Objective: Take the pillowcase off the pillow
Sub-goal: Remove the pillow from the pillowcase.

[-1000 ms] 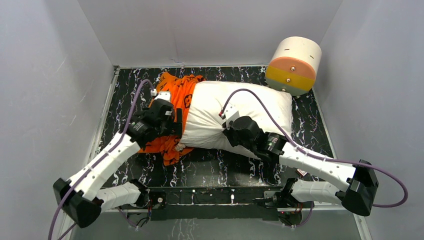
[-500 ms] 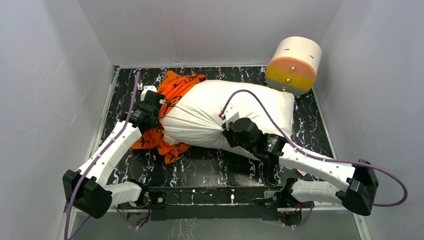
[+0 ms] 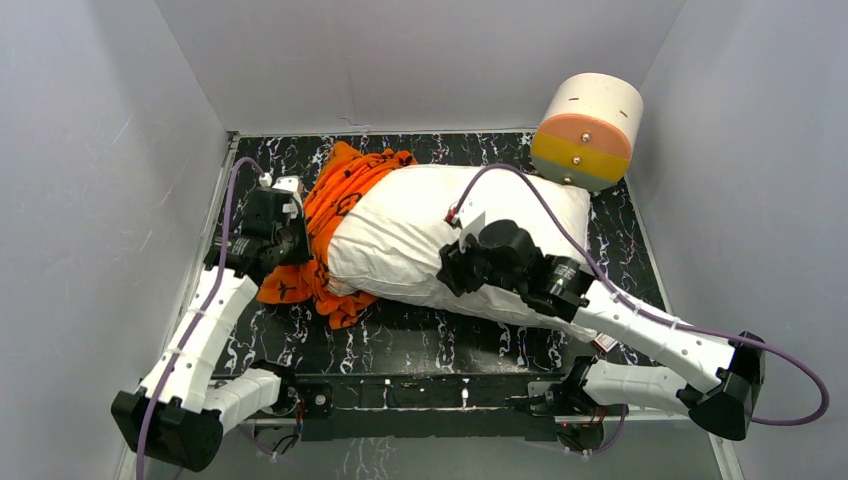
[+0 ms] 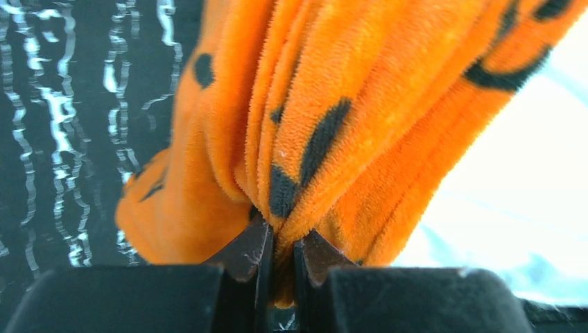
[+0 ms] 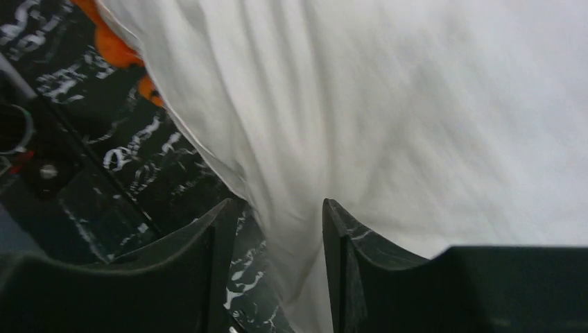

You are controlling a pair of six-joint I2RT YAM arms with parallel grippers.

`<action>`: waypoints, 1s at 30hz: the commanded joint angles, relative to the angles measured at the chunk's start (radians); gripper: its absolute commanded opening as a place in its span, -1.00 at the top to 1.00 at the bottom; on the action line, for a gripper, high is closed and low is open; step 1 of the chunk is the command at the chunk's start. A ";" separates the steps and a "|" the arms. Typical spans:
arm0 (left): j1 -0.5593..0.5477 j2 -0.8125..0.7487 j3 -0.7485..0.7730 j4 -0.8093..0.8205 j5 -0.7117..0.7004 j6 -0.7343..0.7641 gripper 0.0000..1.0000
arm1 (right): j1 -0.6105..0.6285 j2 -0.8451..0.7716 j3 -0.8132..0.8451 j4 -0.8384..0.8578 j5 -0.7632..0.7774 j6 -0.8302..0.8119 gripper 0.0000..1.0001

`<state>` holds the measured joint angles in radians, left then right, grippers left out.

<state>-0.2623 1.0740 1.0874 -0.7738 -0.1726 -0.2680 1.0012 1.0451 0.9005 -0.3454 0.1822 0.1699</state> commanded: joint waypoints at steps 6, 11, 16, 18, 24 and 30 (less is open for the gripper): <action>0.014 -0.134 -0.112 -0.024 0.432 -0.060 1.00 | -0.007 0.195 0.483 -0.063 0.032 0.144 -0.54; 0.014 -0.168 -0.127 -0.030 0.532 -0.056 1.00 | -0.119 0.436 0.695 -0.175 0.179 0.235 -0.84; 0.014 -0.183 -0.085 -0.081 0.471 -0.028 0.26 | -0.209 0.600 0.646 -0.214 0.015 0.259 -0.65; 0.014 -0.196 -0.049 -0.096 0.392 -0.040 -0.40 | -0.206 0.609 0.503 -0.176 -0.097 0.256 -0.48; 0.014 -0.166 0.088 -0.050 0.217 -0.065 -0.97 | -0.114 0.469 -0.084 0.169 -0.261 0.363 0.17; 0.014 0.071 0.236 0.114 0.305 -0.038 -0.97 | -0.011 0.449 -0.397 0.395 -0.246 0.446 0.26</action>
<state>-0.2462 0.9920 1.2434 -0.7826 0.0933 -0.3237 0.8959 1.3796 0.7353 0.2596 0.0937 0.5476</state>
